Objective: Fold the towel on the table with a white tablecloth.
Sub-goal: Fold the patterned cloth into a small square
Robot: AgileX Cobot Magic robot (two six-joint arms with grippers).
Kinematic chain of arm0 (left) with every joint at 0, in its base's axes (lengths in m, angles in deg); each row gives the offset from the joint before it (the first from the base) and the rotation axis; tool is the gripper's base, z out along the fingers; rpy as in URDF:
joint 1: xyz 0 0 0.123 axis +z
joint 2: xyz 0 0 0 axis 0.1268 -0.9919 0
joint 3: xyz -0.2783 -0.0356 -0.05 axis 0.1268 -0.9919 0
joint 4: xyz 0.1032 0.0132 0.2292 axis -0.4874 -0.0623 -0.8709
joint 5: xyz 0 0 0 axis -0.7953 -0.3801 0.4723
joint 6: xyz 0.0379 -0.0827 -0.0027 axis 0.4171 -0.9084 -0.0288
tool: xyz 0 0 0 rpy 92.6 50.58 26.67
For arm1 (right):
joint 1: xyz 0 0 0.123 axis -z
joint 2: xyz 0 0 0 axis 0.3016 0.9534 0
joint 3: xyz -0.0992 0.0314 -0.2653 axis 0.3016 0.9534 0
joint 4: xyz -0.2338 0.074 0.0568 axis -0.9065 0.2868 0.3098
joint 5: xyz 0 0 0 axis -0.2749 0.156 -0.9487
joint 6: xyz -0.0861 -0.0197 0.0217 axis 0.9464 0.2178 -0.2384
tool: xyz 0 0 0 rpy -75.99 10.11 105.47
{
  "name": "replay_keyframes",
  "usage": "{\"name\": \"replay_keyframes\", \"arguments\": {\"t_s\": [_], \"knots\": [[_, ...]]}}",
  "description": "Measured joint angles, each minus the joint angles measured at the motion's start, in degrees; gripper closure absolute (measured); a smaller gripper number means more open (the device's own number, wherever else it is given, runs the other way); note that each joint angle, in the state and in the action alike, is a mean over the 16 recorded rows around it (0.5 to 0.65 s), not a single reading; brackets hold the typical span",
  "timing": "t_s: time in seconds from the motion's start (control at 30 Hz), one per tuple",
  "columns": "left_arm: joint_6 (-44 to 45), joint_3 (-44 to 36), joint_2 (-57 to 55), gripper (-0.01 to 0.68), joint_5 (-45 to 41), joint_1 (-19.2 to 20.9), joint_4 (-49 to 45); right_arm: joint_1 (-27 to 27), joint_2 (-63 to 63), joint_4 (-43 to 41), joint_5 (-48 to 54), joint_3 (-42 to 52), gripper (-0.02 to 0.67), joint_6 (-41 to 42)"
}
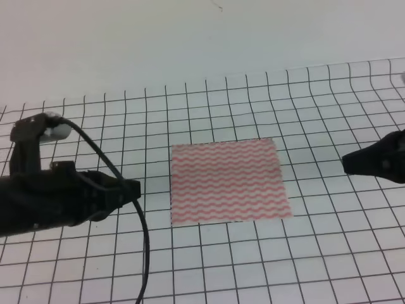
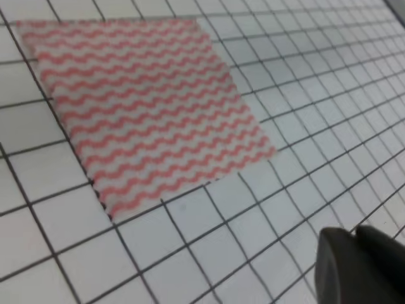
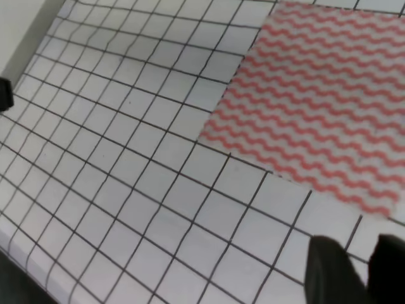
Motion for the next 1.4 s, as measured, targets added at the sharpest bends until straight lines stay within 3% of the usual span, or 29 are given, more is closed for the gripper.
{"name": "replay_keyframes", "arguments": {"t_s": [0.43, 0.83, 1.4], "knots": [[-11.5, 7.6, -11.7, 0.435, -1.8, 0.0, -10.5, -6.4, 14.2, -1.5, -6.5, -4.0, 0.478, -3.5], [-11.3, 8.3, -16.0, 0.432, -0.1, 0.0, -10.2, -7.8, 26.1, -3.5, -7.9, -10.5, 0.434, -10.7], [-10.9, 8.3, -16.3, 0.432, -0.8, 0.0, -9.8, -11.9, 37.8, -20.1, -5.7, -21.6, 0.419, -30.2]]}}
